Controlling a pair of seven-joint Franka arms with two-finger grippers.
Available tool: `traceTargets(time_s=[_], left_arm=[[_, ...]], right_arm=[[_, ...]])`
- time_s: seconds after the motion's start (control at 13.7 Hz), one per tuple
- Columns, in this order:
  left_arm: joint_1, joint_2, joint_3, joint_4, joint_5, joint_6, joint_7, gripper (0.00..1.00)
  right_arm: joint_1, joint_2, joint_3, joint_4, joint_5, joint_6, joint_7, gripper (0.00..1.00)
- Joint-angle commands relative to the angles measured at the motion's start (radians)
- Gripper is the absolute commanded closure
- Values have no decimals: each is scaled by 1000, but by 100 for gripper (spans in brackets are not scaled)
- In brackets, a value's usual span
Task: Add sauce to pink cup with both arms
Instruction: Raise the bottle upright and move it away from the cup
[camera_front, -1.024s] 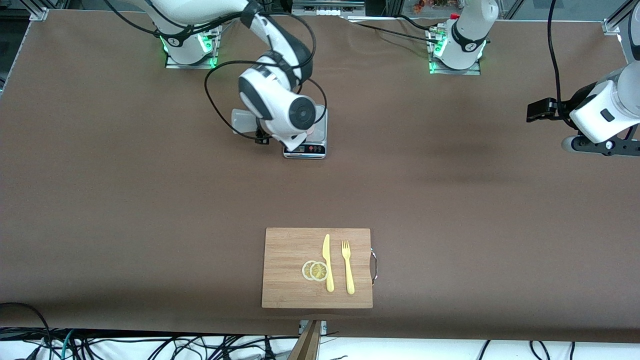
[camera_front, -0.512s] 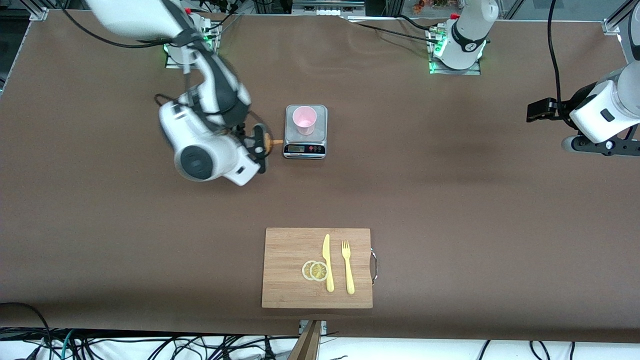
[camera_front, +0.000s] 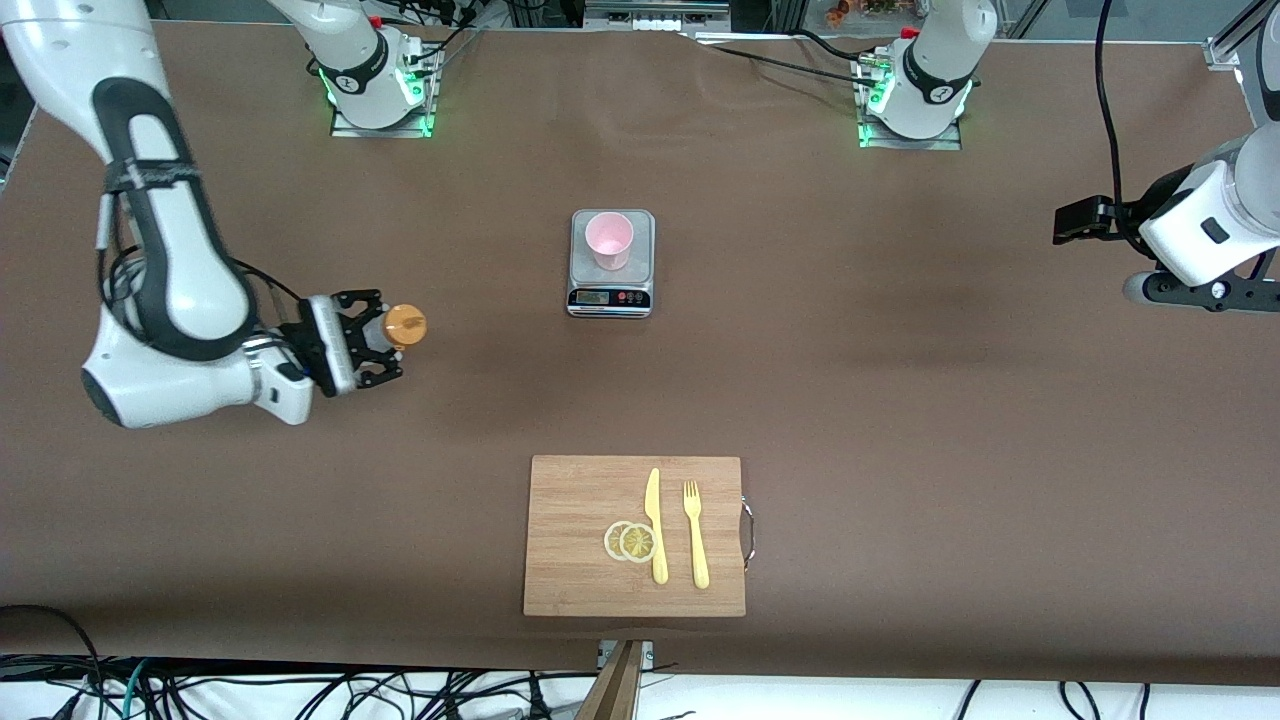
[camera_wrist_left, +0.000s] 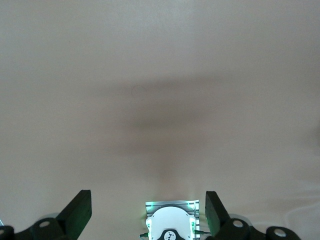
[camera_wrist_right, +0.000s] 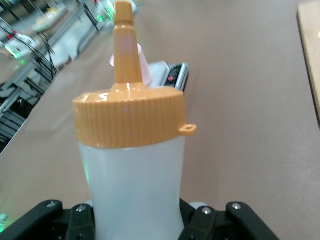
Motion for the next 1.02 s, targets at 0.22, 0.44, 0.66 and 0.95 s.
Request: traceTargets(time_s=[0.22, 0.44, 0.66, 0.95], left_arm=[[2, 2, 0, 14, 11, -4, 30, 0], [2, 2, 0, 14, 11, -4, 30, 0], [2, 2, 0, 14, 11, -4, 30, 0], [2, 2, 0, 14, 11, -4, 30, 0]], right_arm=[[-35, 98, -195, -114, 211, -194, -507, 96], [-53, 171, -243, -114, 212, -228, -651, 95], [-56, 221, -243, -114, 256, -230, -699, 93], [-56, 238, -252, -105, 252, -233, -671, 0]])
